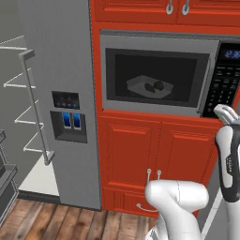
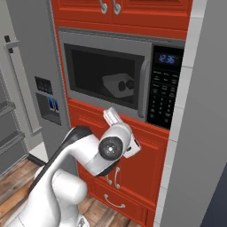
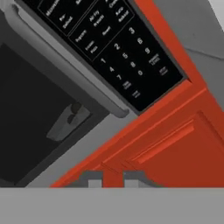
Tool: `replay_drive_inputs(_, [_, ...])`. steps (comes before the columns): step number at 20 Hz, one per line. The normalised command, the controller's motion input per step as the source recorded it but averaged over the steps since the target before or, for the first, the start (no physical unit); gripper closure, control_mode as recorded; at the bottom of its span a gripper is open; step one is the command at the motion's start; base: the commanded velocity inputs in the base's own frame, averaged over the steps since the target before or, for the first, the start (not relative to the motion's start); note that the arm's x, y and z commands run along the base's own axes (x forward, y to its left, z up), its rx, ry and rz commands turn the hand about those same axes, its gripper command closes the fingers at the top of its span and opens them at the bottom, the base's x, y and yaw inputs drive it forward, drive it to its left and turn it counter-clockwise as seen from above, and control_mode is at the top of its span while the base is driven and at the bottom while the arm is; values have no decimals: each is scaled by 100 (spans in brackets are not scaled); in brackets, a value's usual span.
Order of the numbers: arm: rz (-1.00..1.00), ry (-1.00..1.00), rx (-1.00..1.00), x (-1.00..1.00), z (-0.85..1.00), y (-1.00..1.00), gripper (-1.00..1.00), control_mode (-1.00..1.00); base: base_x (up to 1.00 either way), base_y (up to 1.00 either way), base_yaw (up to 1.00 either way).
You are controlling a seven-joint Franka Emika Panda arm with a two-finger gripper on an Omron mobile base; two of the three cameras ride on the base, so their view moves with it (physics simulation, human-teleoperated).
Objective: Place the tupperware containing the steak and mushroom meal in the microwave. Close the microwave door and press the start button to reheat the meal.
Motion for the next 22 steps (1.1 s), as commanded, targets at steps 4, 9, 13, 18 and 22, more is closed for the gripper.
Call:
replay_drive_inputs(4, [0,0,27,0,0,-23,100,-100,0,0,0])
replay_drive_inputs(9, [0,1,40,0,0,-20,100,-100,0,0,0])
replay_drive_inputs(13, [0,8,44,0,0,-13,100,-100,0,0,0])
replay_drive_inputs(18, [0,9,31,10,0,-4,100,-100,0,0,0])
replay_drive_inputs(22, [0,5,9,28,0,0,100,-100,0,0,0])
